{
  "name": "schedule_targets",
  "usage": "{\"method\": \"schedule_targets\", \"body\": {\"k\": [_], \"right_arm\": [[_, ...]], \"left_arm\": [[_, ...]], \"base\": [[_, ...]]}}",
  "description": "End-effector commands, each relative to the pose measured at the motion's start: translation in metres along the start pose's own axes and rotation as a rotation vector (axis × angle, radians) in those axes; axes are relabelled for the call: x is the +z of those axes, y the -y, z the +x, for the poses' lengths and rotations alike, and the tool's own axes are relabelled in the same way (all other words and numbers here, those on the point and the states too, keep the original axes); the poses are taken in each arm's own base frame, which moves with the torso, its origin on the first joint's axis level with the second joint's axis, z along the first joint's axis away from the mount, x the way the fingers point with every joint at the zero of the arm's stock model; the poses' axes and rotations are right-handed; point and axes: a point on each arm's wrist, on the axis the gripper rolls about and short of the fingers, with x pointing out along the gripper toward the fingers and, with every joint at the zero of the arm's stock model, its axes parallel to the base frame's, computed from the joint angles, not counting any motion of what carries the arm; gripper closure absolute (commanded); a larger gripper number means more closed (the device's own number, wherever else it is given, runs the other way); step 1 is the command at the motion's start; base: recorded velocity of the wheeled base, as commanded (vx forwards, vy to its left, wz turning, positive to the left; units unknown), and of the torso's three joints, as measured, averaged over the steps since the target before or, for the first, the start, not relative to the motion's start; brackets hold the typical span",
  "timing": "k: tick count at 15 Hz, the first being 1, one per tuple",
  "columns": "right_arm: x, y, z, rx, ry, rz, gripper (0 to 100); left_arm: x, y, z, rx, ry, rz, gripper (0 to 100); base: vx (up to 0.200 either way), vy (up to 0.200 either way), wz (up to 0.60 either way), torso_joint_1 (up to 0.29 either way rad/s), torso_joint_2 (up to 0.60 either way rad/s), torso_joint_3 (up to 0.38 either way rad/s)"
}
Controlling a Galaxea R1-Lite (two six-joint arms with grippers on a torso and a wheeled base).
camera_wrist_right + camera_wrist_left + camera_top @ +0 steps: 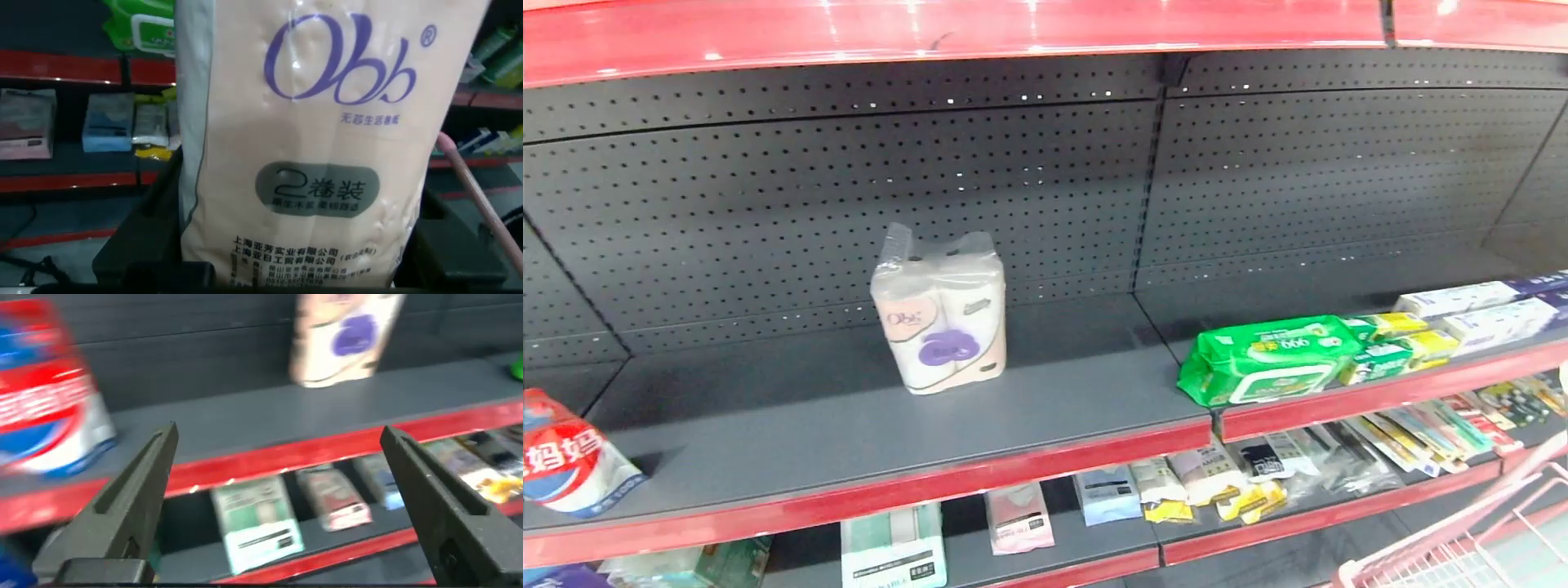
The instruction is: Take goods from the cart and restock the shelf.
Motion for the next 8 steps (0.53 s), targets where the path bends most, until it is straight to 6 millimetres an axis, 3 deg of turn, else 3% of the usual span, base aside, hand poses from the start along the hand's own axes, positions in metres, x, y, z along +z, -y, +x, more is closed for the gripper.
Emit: {"method": "schedule_targets", "body": {"k": [1, 4, 8], "right_arm": [[0.0, 0.0, 0.001, 0.001, -0.003, -0.001, 100], [-0.002, -0.001, 0.001, 0.001, -0.01, -0.004, 100], [-0.009, -0.001, -0.01, -0.02, 0.045, 0.009, 100]], "left_arm": [[0.0, 0.0, 0.0, 0.0, 0.0, 0.0, 0], [0.0, 0.0, 0.0, 0.0, 0.0, -0.002, 0], [0.001, 0.0, 0.0, -0.001, 0.001, 0.002, 0]], "base": [[0.0, 0.0, 0.6, -0.002, 0.0, 0.002], [0.0, 0.0, 0.6, 0.001, 0.0, 0.005], [0.0, 0.0, 0.0, 0.0, 0.0, 0.0]]}}
